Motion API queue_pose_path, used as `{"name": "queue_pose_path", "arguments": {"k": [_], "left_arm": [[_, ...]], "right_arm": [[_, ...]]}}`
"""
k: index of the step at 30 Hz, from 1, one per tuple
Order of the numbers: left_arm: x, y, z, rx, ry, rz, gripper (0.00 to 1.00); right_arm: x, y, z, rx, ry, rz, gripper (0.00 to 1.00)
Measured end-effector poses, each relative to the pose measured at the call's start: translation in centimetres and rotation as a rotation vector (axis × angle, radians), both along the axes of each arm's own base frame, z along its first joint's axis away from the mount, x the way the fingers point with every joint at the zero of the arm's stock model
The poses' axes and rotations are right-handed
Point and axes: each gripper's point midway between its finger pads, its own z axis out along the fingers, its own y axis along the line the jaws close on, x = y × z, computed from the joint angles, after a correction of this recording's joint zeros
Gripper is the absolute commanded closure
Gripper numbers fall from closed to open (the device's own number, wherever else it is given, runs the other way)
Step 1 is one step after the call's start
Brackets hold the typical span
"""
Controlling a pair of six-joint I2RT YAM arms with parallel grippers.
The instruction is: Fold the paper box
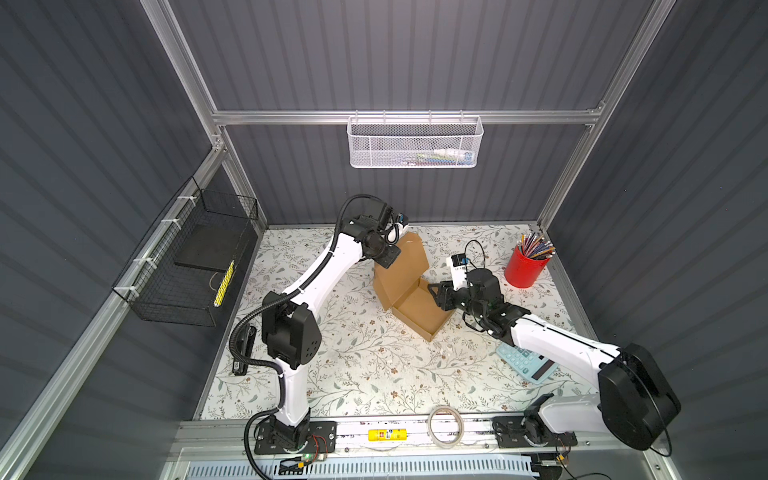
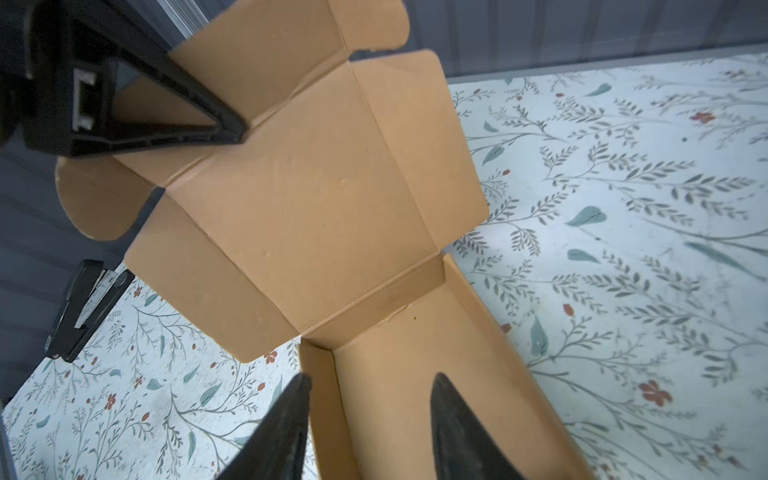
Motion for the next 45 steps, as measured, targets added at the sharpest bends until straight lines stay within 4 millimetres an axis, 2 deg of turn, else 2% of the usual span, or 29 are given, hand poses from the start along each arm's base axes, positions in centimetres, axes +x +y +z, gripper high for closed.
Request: {"name": "queue_pose_path", "arguments": {"k": [2,6,11,21,27,32,39,45], "left_arm": [[-0.1,-0.2,0.0,0.010,-0.009,-0.026,1.00],[-0.8,-0.9,0.4,0.021,-0.027,-0.100,1.00],[-2.0,-1.1,1.8,0.036,-0.054,-0.179,1.00],[-2.7,-0.9,2.9,0.055,-0.092,-0.254,1.00],[-4.1,-0.7,3.1,0.050,-0.092,-0.297,1.00],[-5.0,-0.9,3.5,0.041,-0.101,-0.327,1.00],[-5.5,-1.3,3.1,0.033,-0.095,-0.352,1.00],[-5.6,-1.4,2.9,0.029,-0.091,-0.365,1.00]], "right_arm": [[0.6,-0.5,0.7,-0.020,-0.017,-0.003,0.49],[1.9,-1.8,1.8,-0.042,-0.047,-0.011,0.47],[3.3,-3.0,2.3,-0.060,-0.081,0.019,0.41],[4.0,-2.0,0.8,-0.037,-0.100,0.197,0.34],[4.3,-1.1,1.9,-0.030,-0.187,0.259,0.33],[4.8,-0.7,1.6,-0.034,-0.203,0.283,0.30],[5.6,-0.3,1.4,-0.036,-0.229,0.312,0.30],[6.6,0.1,2.2,-0.036,-0.258,0.327,0.30]]}}
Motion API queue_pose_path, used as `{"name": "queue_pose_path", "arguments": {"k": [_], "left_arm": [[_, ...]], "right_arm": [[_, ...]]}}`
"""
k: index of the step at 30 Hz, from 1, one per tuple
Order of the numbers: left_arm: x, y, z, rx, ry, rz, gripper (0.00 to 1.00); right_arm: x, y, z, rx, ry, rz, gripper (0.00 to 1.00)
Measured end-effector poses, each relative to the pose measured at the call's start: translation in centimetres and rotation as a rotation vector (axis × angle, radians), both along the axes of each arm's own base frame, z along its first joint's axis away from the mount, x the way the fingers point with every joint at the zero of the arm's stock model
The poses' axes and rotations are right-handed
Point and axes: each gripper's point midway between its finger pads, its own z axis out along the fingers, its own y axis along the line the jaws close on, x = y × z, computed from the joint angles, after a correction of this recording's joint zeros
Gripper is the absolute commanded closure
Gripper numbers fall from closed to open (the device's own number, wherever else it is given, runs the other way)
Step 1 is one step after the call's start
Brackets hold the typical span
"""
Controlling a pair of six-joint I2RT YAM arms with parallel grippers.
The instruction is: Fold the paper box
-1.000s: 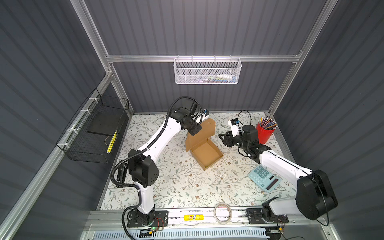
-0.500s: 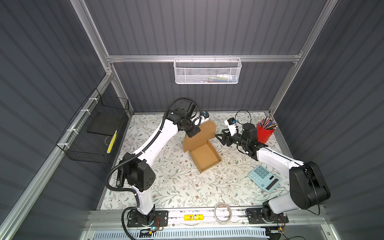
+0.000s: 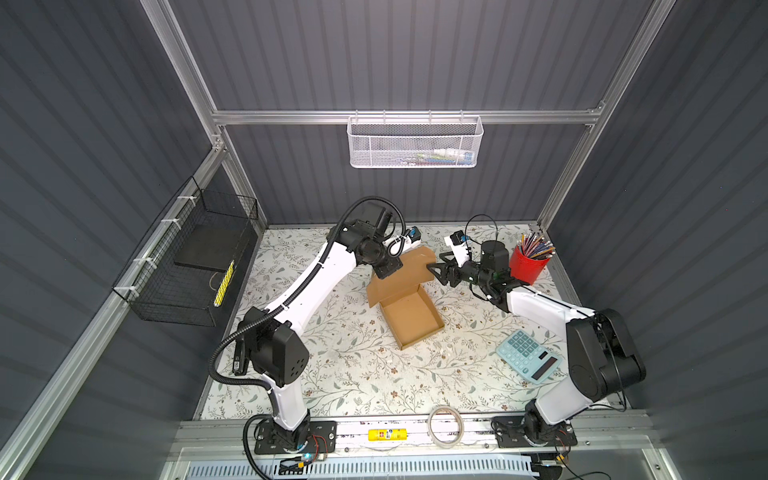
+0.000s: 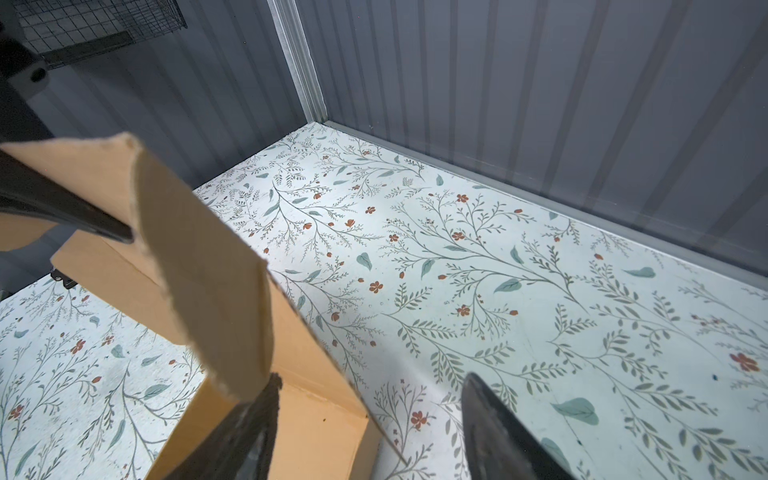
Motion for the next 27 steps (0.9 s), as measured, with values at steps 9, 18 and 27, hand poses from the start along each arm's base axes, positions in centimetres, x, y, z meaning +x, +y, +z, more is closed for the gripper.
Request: {"name": "queue_pose_path", "arguments": {"k": [9,18,27], "left_arm": [[0.2,-0.3,-0.2,-0.011,-0.006,-0.006,1.00],[0.7,-1.0,0.0,-0.033,-0.035,-0.010,1.00],[1.1,-1.3,0.3,-0.053,-0.050,0.002,1.00]], "right_arm": [[0.4,0.8,-0.6,0.014,0.017,0.040,0.36],[0.1,1.2,-0.5,0.034,0.025,0.058,0.45],[-0.3,1.7,-1.0,0.017,0.025,0.048,0.63]]}}
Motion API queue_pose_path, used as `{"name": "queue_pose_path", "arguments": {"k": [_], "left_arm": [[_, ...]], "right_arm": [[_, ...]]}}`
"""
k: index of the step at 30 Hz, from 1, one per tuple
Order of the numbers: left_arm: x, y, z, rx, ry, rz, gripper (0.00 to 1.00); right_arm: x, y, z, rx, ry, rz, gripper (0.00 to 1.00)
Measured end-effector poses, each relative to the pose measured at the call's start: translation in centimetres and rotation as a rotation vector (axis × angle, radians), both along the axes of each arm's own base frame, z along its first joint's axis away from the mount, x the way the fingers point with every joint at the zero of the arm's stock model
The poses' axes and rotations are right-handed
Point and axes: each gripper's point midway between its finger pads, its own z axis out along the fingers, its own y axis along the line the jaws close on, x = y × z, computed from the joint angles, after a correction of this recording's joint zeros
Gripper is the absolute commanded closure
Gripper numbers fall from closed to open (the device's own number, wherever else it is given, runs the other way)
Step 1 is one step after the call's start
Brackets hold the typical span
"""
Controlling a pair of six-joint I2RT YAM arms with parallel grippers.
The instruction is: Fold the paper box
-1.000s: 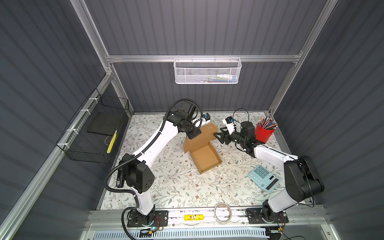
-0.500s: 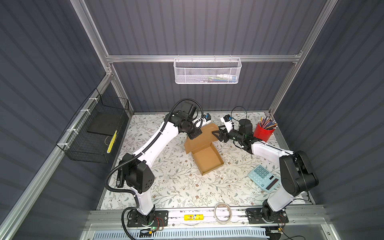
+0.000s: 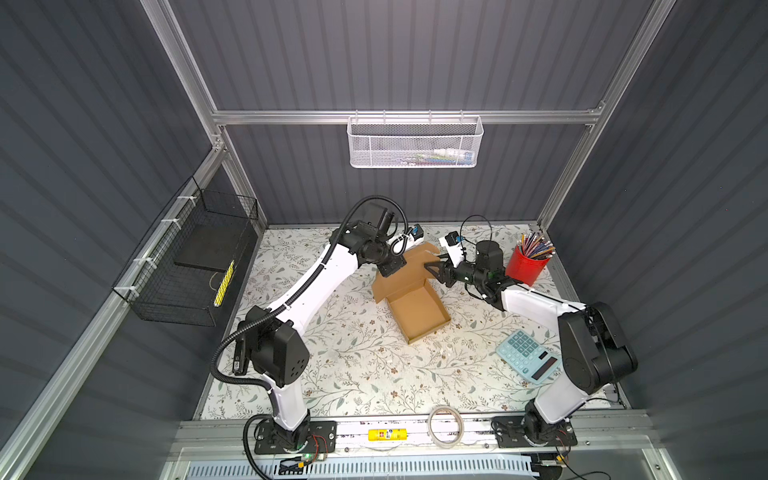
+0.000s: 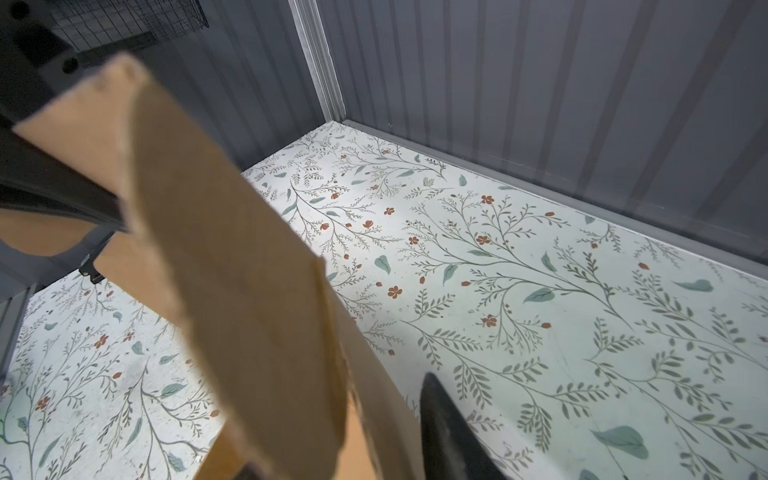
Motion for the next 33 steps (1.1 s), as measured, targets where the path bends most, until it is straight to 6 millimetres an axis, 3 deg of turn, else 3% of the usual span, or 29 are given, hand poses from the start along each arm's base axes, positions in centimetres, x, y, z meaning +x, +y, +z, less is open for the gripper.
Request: {"name": "queue_pose_path", "arguments": {"k": [5,18,22,29,33], "left_arm": [[0.1,-0.1,0.1,-0.004,-0.004,0.001,1.00],[0.0,-0.3,0.1,-0.007,-0.005,0.000,0.98],[0.1,-0.3,0.1,-0.012,-0.003,0.008,0.90],[0.8,-0.3,0.1,-0.023,-0.019,0.045,0.63],[1.1,0.1,-0.1,-0.012,-0.030,0.071,0.58]], "right_arm": [[-0.3,0.4,-0.1,-0.032,-0.025,-0.024,0.73],[0.5,-0.4,-0.6,-0.077,-0.045,-0.124,0.85],[0.6,-0.4,-0.6,-0.085,-0.051,-0.135,0.88],[1.0,-1.1,-1.3,-0.114,-0.047,-0.191,0.92],[0.9,-1.0,-1.5,-0.123,-0.049,-0.199,0.93]]}}
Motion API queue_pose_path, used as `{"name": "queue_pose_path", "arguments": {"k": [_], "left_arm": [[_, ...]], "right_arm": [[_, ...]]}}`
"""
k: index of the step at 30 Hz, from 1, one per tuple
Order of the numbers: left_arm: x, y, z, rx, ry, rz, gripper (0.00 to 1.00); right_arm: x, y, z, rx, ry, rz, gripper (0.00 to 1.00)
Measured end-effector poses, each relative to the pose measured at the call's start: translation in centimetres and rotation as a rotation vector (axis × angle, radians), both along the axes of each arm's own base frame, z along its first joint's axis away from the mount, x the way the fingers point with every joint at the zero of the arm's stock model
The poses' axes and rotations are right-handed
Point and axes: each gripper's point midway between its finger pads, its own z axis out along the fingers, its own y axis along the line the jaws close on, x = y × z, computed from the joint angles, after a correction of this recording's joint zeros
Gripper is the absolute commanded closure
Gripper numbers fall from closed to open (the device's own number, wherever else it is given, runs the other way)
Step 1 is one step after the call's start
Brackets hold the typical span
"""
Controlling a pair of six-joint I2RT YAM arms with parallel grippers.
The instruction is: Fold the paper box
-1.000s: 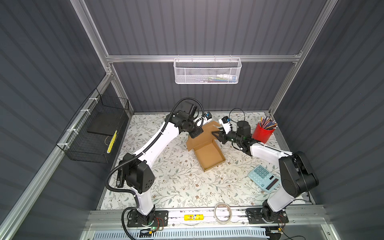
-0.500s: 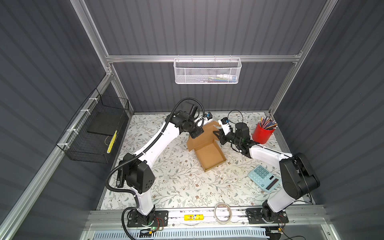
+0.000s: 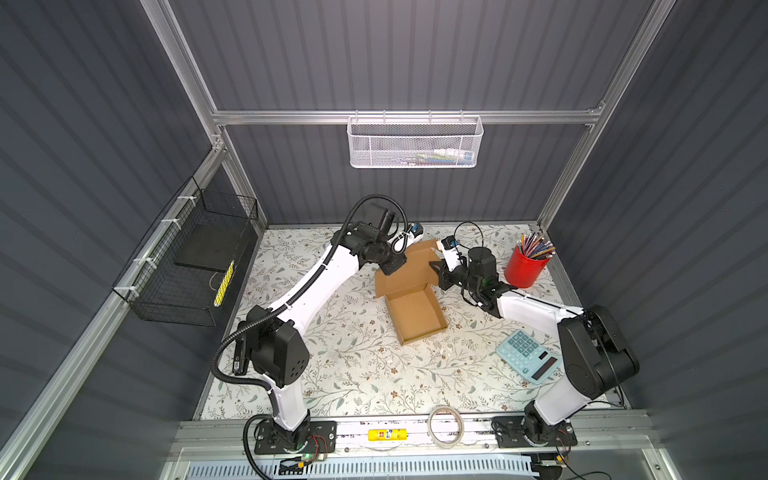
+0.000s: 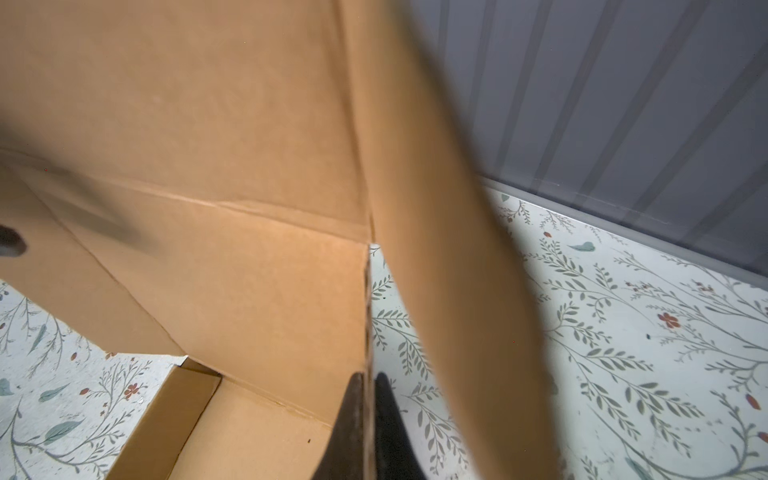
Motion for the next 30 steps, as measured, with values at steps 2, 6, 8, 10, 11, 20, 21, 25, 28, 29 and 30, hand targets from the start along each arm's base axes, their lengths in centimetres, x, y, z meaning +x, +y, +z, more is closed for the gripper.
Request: {"name": "queue_pose_path", "arguments": {"k": [2,6,8,10,11,20,21,25,28,29,30], "left_arm": [[0.0,0.3,0.0,0.005,-0.010,0.013,0.56],[0.2,0.9,1.1,-0.003,-0.046,0.052,0.53],[0.5,1.2,2.1,-0.019,-0.078,0.079,0.51],[0.7,1.7,3.2,-0.037,-0.112,0.114,0.49],[0.7,1.9,3.6,-0.046,-0.126,0.131,0.48],[1.7,8.2,7.3,-0.200,-0.208,0.380,0.46],[1.7,9.2,7.7,-0.219,-0.217,0.417,0.46],[0.5,11.2,8.1,-0.285,-0.229,0.496,0.46],[-0.9,12.0,6.0,-0.309,-0.197,0.531,0.46],[-1.2,12.2,5.1,-0.310,-0.183,0.543,0.46],[-1.5,12.3,4.2,-0.310,-0.166,0.556,0.46]], "right_arm": [[-0.2,0.2,-0.2,-0.009,-0.002,0.004,0.94],[-0.6,0.4,-0.4,-0.029,-0.011,0.008,0.95],[-0.9,0.4,-0.4,-0.038,-0.018,0.010,0.95],[-1.3,0.4,-0.2,-0.043,-0.027,0.011,0.95],[-1.3,0.3,-0.1,-0.046,-0.032,0.009,0.95],[-1.6,0.4,0.4,-0.053,-0.052,0.006,0.96],[-1.6,0.4,0.4,-0.054,-0.052,0.006,0.96],[-1.7,0.5,0.4,-0.056,-0.053,0.005,0.96],[-1.7,0.5,0.4,-0.058,-0.054,0.002,0.96],[-1.7,0.5,0.4,-0.059,-0.054,0.002,0.96],[-1.7,0.5,0.4,-0.061,-0.054,0.000,0.96]]}}
